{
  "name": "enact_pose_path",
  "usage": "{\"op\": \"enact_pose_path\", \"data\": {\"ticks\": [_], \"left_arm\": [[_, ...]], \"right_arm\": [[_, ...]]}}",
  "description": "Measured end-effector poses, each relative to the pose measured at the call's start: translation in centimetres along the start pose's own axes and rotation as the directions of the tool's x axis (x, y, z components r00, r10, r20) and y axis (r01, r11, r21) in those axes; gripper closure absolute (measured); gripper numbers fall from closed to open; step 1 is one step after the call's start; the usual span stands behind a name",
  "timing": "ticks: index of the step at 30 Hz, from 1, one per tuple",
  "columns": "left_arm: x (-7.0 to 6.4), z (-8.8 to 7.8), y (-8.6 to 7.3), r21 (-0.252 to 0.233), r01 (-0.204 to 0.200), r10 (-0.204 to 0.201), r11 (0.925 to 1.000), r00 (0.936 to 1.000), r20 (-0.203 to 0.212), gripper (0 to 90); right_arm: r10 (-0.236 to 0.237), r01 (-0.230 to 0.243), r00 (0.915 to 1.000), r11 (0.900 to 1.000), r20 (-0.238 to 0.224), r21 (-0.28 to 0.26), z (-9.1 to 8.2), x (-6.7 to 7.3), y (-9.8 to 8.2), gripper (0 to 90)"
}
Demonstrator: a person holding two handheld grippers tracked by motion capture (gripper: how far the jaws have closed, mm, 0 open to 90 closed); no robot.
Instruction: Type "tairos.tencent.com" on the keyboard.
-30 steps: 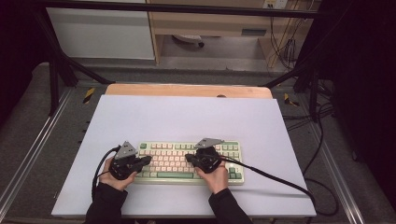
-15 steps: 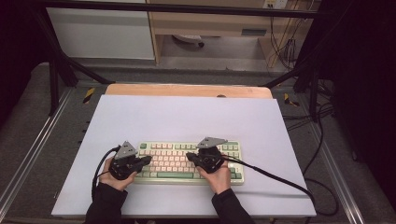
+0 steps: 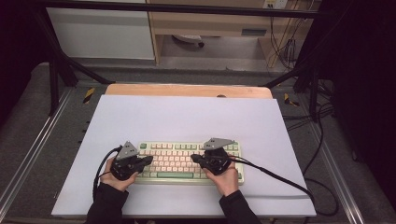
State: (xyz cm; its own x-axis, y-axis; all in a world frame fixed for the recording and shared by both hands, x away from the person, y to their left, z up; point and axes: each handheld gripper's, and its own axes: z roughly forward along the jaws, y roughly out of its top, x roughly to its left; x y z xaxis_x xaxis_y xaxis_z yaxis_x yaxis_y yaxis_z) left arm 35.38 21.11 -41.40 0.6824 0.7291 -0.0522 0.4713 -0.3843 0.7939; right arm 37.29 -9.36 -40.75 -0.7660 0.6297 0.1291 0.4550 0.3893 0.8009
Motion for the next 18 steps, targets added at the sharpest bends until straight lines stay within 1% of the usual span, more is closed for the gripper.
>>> {"op": "enact_pose_path", "data": {"ticks": [4, 9, 14, 16, 17, 18], "left_arm": [[-0.3, 0.1, 0.2, 0.001, -0.006, 0.006, 1.0, 1.0, 0.002, 89.9], [-0.4, 0.3, 0.4, -0.002, -0.005, 0.005, 1.0, 0.9999, 0.009, 89.9], [-0.5, 0.6, 0.7, 0.001, -0.001, 0.001, 1.0, 1.0, 0.003, 89.9], [-0.6, 0.8, 0.9, 0.002, -0.005, 0.005, 1.0, 1.0, 0.004, 89.9], [-0.6, 0.9, 0.9, 0.003, -0.006, 0.006, 1.0, 1.0, 0.006, 89.9], [-0.7, 0.9, 1.0, 0.006, -0.01, 0.01, 0.9999, 0.9999, 0.007, 89.9]], "right_arm": [[0.006, -0.006, 0.9999, 1.0, -0.008, 0.0, -0.6, -0.3, -0.5, 90.0], [0.015, -0.015, 0.9999, 1.0, -0.006, 0.003, -1.3, -0.8, -1.0, 90.0], [0.015, -0.015, 0.9999, 1.0, -0.002, 0.003, -1.9, -1.3, -1.4, 90.0], [0.02, -0.02, 0.9998, 1.0, 0.0, 0.003, -2.1, -1.4, -1.5, 90.0], [0.013, -0.013, 0.9999, 1.0, 0.001, 0.005, -2.2, -1.5, -1.6, 90.0], [0.021, -0.021, 0.9998, 1.0, 0.002, 0.005, -2.3, -1.5, -1.7, 90.0]]}}
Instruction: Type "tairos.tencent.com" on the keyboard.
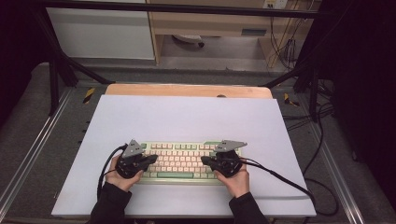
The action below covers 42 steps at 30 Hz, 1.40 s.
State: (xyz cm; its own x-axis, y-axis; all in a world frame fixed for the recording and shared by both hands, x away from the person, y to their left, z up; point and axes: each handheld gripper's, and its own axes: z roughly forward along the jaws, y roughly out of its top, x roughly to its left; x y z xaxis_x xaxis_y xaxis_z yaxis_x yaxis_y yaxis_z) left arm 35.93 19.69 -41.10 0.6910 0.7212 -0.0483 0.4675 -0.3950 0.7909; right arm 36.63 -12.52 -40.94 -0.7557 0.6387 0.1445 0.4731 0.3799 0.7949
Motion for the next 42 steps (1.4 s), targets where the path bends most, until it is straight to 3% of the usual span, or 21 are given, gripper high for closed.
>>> {"op": "enact_pose_path", "data": {"ticks": [14, 26, 42], "left_arm": [[-0.2, 1.4, 1.4, 0.003, 0.0, 0.0, 1.0, 1.0, -0.005, 89.9], [-0.5, 3.1, 1.1, 0.031, -0.006, 0.006, 0.9995, 1.0, -0.004, 89.8], [-0.9, 4.0, 1.0, 0.046, -0.024, 0.024, 0.9986, 0.9997, -0.006, 89.9]], "right_arm": [[0.006, -0.006, 1.0, 1.0, -0.005, 0.002, -1.1, -0.5, -1.1, 90.0], [0.003, -0.003, 1.0, 1.0, -0.007, 0.002, -1.3, -0.6, -1.5, 90.0], [0.003, -0.003, 1.0, 1.0, -0.006, 0.004, -1.3, -0.6, -1.6, 90.0]]}}
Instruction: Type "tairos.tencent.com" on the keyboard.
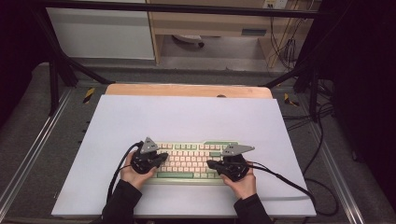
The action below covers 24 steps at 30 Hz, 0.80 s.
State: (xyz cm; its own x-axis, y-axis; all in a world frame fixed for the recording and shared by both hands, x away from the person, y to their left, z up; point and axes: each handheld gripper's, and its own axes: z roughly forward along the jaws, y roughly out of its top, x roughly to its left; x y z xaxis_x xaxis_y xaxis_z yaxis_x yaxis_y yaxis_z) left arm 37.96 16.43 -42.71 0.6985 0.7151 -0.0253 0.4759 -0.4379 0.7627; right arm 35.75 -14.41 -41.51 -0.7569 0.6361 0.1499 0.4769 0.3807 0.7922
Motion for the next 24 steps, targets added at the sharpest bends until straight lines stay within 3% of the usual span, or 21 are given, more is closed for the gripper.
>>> {"op": "enact_pose_path", "data": {"ticks": [13, 24], "left_arm": [[-0.1, 0.2, -0.2, 0.003, -0.006, 0.006, 1.0, 1.0, 0.002, 90.0], [-0.2, -1.0, 0.0, -0.022, -0.012, 0.012, 0.9997, 0.9999, 0.005, 90.0]], "right_arm": [[-0.002, 0.002, 1.0, 1.0, -0.002, 0.001, 0.1, 0.0, -0.1, 90.0], [-0.001, 0.001, 1.0, 1.0, 0.0, -0.002, -0.1, 0.0, 0.0, 90.0]]}}
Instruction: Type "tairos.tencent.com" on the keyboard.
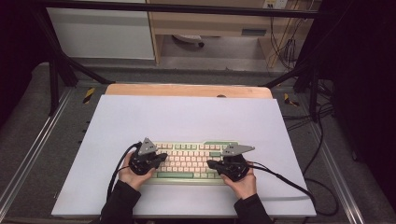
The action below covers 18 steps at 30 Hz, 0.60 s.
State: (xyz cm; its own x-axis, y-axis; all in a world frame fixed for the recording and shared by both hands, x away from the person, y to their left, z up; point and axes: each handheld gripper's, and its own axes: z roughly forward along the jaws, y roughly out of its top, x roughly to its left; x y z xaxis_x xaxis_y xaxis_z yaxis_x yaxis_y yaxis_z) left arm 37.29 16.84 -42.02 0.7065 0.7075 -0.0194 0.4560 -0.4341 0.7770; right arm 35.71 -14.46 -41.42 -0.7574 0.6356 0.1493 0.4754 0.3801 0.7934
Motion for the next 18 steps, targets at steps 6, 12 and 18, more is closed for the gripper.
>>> {"op": "enact_pose_path", "data": {"ticks": [6, 12, 18], "left_arm": [[0.1, -0.7, 0.0, -0.008, 0.001, -0.001, 1.0, 1.0, -0.001, 89.9], [0.5, -1.4, -0.4, -0.005, 0.004, -0.004, 1.0, 1.0, -0.006, 89.9], [0.8, -2.0, -0.7, -0.01, 0.014, -0.014, 0.9999, 0.9999, -0.01, 89.9]], "right_arm": [[0.001, -0.001, 1.0, 1.0, 0.002, -0.006, -0.1, 0.0, 0.1, 90.0], [0.0, 0.0, 1.0, 1.0, 0.005, -0.007, -0.2, -0.1, 0.2, 90.0], [0.003, -0.003, 1.0, 1.0, 0.003, -0.016, -0.3, -0.1, 0.3, 90.0]]}}
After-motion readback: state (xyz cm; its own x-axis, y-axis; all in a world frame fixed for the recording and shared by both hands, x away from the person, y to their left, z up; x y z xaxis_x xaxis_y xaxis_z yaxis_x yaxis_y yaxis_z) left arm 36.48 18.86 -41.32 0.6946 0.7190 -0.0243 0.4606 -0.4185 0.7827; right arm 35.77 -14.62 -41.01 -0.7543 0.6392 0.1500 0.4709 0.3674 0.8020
